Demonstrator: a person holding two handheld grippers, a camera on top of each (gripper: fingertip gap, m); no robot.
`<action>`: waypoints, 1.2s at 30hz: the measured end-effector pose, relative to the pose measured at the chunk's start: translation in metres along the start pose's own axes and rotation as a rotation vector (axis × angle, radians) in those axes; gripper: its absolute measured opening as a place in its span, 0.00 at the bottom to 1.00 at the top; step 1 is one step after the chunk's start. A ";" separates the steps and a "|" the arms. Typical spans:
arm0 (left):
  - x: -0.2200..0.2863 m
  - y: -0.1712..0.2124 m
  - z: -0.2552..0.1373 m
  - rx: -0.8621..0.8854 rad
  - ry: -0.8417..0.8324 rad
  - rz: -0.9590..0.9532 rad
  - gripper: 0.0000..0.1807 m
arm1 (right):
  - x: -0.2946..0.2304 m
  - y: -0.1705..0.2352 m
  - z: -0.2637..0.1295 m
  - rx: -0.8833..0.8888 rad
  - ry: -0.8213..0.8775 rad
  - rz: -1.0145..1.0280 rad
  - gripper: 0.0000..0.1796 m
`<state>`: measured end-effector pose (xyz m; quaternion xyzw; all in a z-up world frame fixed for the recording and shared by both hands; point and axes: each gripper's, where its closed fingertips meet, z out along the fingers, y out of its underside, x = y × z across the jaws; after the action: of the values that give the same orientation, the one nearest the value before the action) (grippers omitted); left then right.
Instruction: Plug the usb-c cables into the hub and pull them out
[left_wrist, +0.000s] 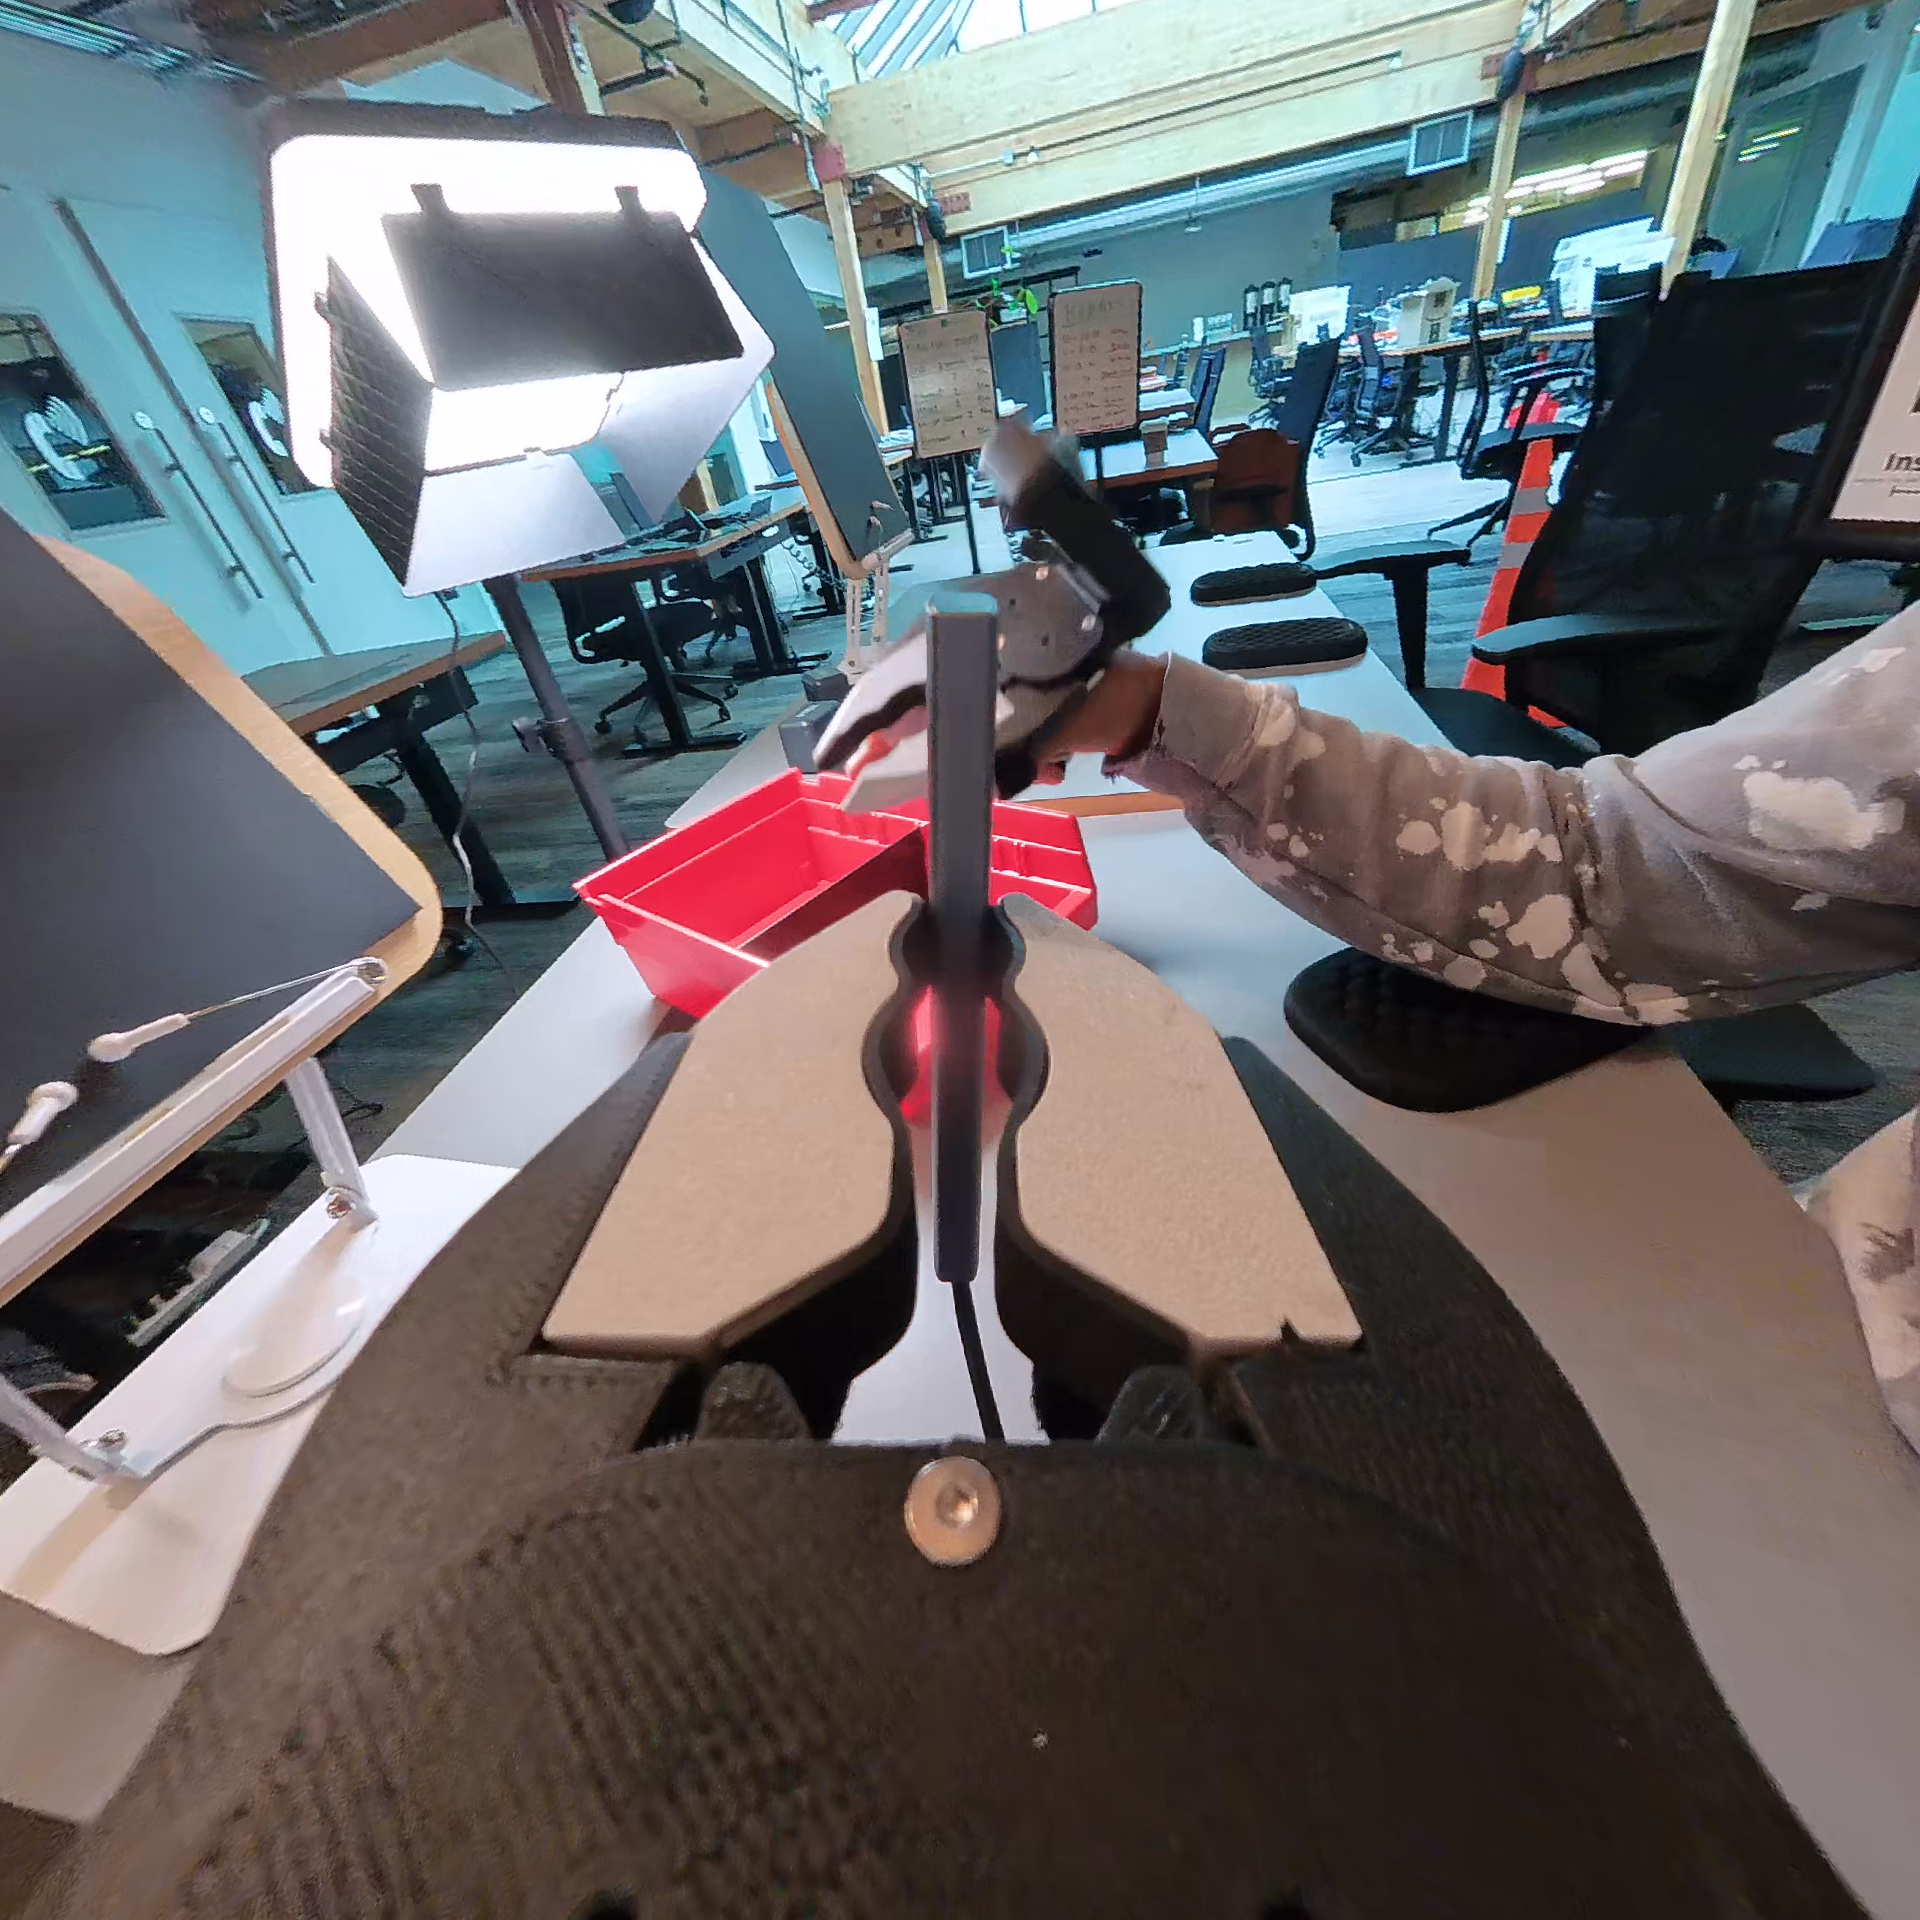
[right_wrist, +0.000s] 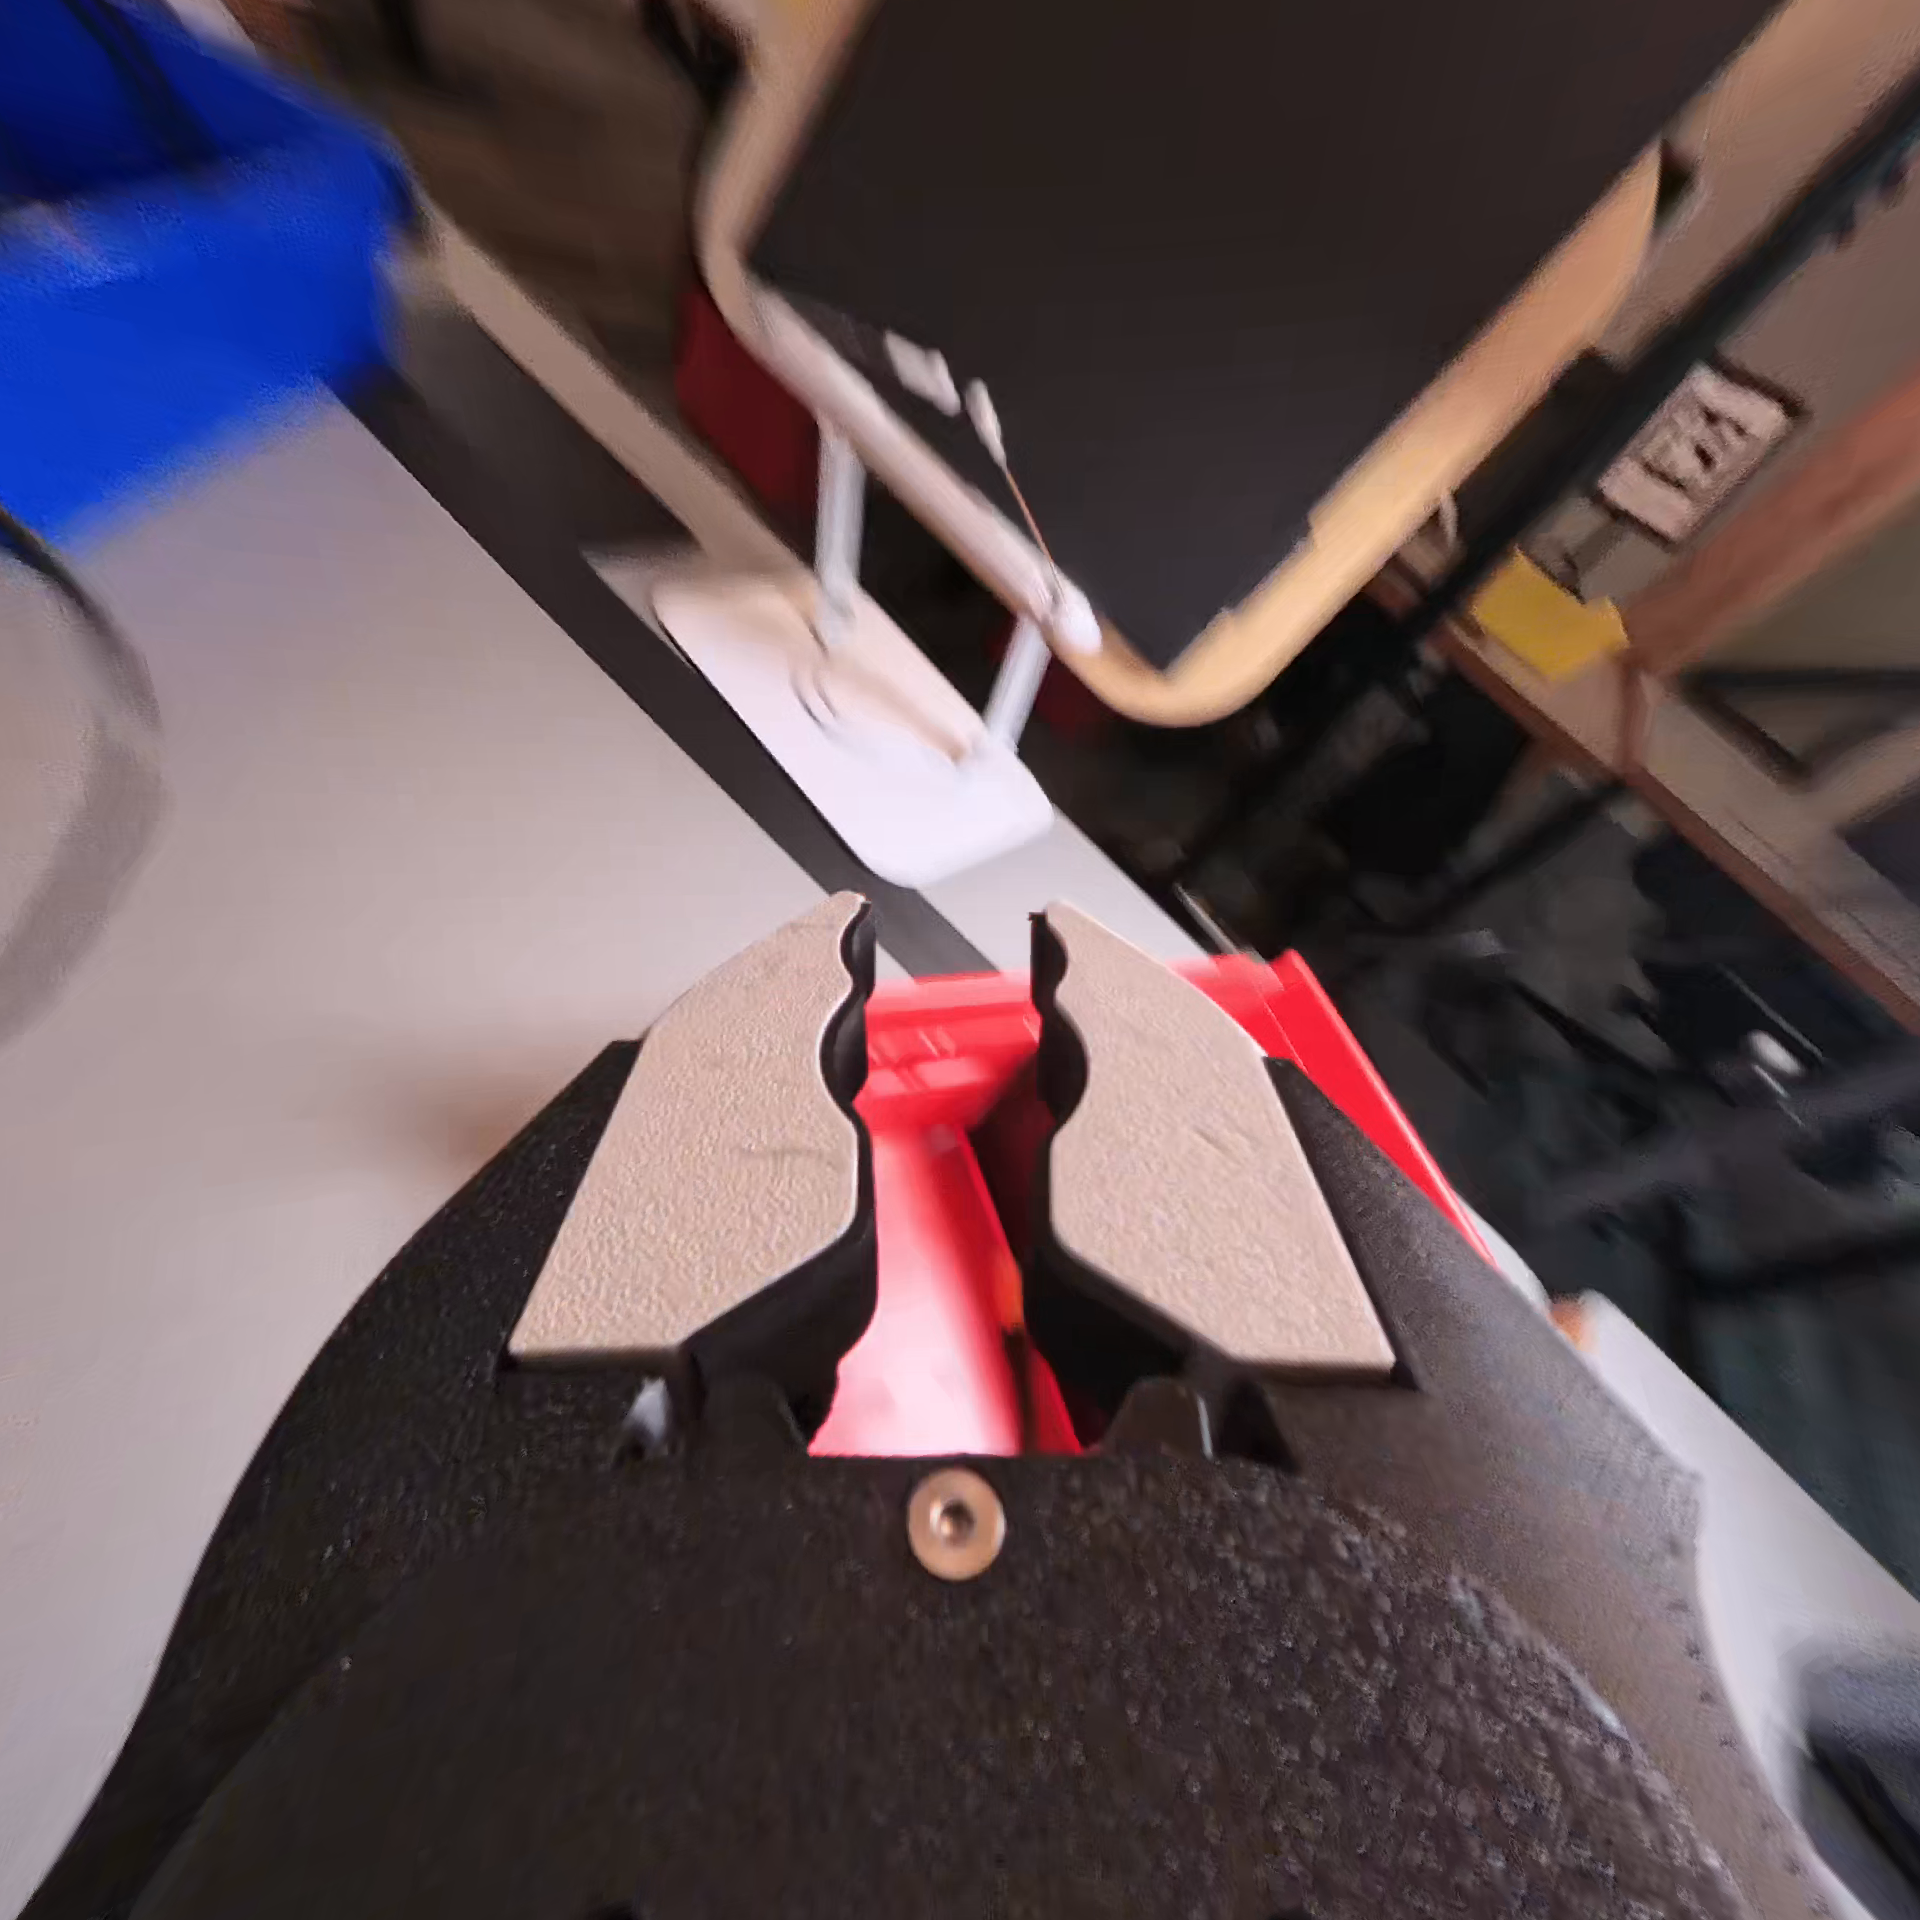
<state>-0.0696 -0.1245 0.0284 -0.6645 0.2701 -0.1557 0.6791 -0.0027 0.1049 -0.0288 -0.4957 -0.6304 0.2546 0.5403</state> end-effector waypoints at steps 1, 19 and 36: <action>0.003 0.002 0.003 0.003 0.015 -0.003 0.06 | -0.013 -0.023 -0.007 0.094 -0.070 0.031 0.16; 0.044 0.017 0.047 -0.018 0.162 0.015 0.06 | -0.195 -0.100 -0.031 0.336 -0.741 -0.087 0.04; 0.041 0.024 0.036 -0.131 0.132 0.136 0.06 | -0.182 -0.099 -0.036 0.348 -0.696 -0.141 0.04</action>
<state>-0.0196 -0.1164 -0.0025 -0.6760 0.3683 -0.1345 0.6239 -0.0180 -0.1045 -0.0116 -0.2364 -0.7557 0.4729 0.3866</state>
